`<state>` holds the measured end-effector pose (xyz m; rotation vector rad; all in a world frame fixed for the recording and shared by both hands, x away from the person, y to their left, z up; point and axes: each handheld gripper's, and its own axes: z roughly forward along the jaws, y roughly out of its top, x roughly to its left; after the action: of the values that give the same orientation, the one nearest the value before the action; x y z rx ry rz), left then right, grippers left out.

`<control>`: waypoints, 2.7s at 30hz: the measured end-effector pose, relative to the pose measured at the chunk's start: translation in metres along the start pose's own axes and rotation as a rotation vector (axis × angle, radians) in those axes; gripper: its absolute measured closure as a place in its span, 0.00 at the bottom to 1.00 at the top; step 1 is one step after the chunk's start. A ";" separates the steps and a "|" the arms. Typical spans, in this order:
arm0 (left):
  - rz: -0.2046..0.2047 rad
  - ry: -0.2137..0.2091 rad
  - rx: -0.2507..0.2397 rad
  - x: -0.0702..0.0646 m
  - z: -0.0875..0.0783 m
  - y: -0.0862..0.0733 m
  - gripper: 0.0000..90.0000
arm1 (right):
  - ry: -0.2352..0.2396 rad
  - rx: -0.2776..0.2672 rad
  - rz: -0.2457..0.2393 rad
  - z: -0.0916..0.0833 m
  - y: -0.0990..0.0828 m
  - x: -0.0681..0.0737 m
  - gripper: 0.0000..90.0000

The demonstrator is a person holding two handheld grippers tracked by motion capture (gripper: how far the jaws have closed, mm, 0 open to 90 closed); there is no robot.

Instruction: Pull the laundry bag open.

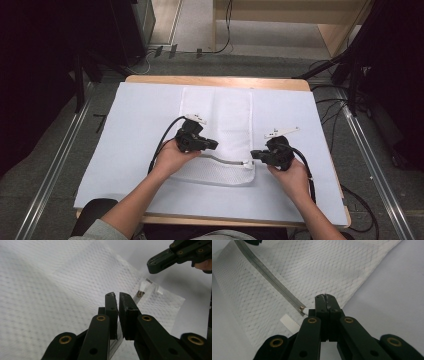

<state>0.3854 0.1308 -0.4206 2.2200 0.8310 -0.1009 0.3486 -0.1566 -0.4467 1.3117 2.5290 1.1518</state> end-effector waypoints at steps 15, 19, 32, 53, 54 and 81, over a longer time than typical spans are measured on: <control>0.011 -0.052 0.088 -0.016 0.042 -0.011 1.00 | -0.018 0.067 0.007 0.020 -0.002 -0.003 1.00; 0.016 -0.056 0.108 -0.016 0.046 -0.015 1.00 | -0.008 0.078 0.005 0.022 -0.002 -0.001 1.00; 0.016 -0.048 0.101 -0.017 0.049 -0.019 0.98 | 0.029 0.096 0.009 0.018 -0.005 0.008 1.00; 0.017 -0.056 0.095 -0.017 0.051 -0.018 0.97 | 0.087 0.071 -0.018 0.027 -0.002 0.023 1.00; 0.017 -0.053 0.096 -0.017 0.051 -0.018 0.97 | 0.079 0.070 -0.031 0.026 -0.002 0.024 1.00; -0.043 -0.087 0.098 -0.024 0.062 -0.004 0.86 | -0.022 0.067 -0.061 0.020 -0.013 0.015 1.00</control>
<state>0.3748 0.0782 -0.4597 2.2721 0.8420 -0.2626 0.3380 -0.1387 -0.4657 1.2453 2.5934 1.0449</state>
